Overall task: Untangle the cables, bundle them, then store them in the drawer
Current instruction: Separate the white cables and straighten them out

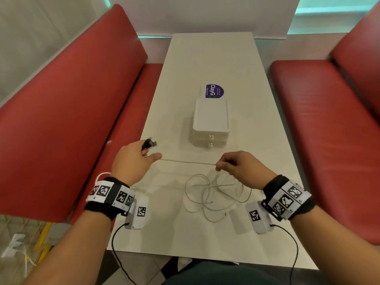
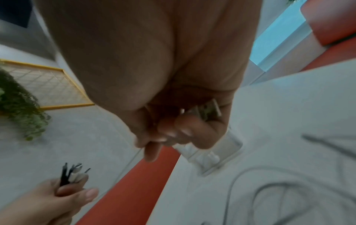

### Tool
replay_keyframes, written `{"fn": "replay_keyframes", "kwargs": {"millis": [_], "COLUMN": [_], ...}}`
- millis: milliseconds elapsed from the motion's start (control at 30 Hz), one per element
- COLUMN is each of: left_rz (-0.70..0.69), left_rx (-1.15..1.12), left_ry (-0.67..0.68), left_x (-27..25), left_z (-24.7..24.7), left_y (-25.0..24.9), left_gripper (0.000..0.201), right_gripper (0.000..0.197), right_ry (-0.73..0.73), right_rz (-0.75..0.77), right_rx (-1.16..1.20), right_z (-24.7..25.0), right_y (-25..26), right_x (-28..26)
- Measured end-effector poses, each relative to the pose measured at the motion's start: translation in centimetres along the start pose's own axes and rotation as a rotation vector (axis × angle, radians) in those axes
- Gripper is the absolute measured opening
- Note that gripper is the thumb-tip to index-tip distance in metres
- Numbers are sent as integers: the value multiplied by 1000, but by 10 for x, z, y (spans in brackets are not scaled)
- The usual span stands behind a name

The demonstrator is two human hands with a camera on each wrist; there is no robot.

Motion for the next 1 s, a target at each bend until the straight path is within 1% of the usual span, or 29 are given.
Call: {"fn": "replay_keyframes", "kwargs": {"millis": [67,133,167,200,233,267,300,367,400,467,533,567,600,633,667,700,733,800,867,900,933,967,1000], "left_rz": [-61,-82,-73,-74,-84,-106,-127,-126,-121,-175,-292,-347,-388,-376,-329,-253,-179,-32,24,38,54,72,106], "left_rx": [159,351,436,506,566,612,639,673,691,798,916,892,801,646,457,278,128,-103,-241,-298,-355,-421,-504], "left_ry": [-99,-270,-346,-404,-437,-441,-412,-303,-243,-82,134,220,279,304,301,290,270,236,216,225,243,265,291], "left_x": [8,21,28,35,41,48,53,61,62,60,48,39,28,14,2,-10,-18,-27,-30,-29,-28,-28,-27], "left_z": [13,35,48,61,72,80,85,88,85,69,41,22,4,-11,-23,-31,-38,-44,-44,-42,-41,-39,-38], "left_y": [1,8,13,20,26,32,39,54,60,71,71,69,66,58,49,38,27,6,-14,-21,-26,-30,-32], "left_gripper": [28,27,26,25,22,19,16,10,11,20,32,36,35,32,26,22,17,6,18,22,22,21,20], "right_gripper": [8,25,29,25,19,11,5,13,15,10,5,4,4,5,5,5,6,8,9,11,13,14,15], "right_ry": [-54,-74,-45,3,72,137,189,236,245,250,225,197,159,114,63,10,-50,-199,-363,-413,-405,-337,-240], "right_rz": [-101,-202,-211,-180,-138,-108,-86,-71,-70,-43,-9,-4,3,19,41,63,83,123,213,273,315,320,283], "right_rx": [112,224,196,115,26,-53,-119,-195,-213,-252,-276,-262,-239,-218,-198,-179,-164,-168,-230,-249,-242,-211,-168], "right_z": [-12,-24,-32,-40,-49,-57,-64,-76,-80,-83,-81,-77,-72,-65,-58,-50,-42,-25,-10,-6,-3,-2,-1], "right_y": [-1,-7,-11,-17,-21,-25,-28,-35,-38,-40,-39,-37,-33,-29,-25,-20,-16,-9,-2,2,7,11,15], "right_x": [-2,-6,-10,-13,-18,-22,-26,-29,-28,-26,-22,-20,-18,-15,-13,-10,-8,-1,5,4,3,1,-1]}}
Point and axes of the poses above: each hand's wrist, its own x-axis towards the middle knuckle, its own z-axis out of the back of the hand, y = z × x, the point moved 1 cm from there along x, towards the middle knuckle, and after that the axes turned 13 degrees about -y, right-handed, at the moved point
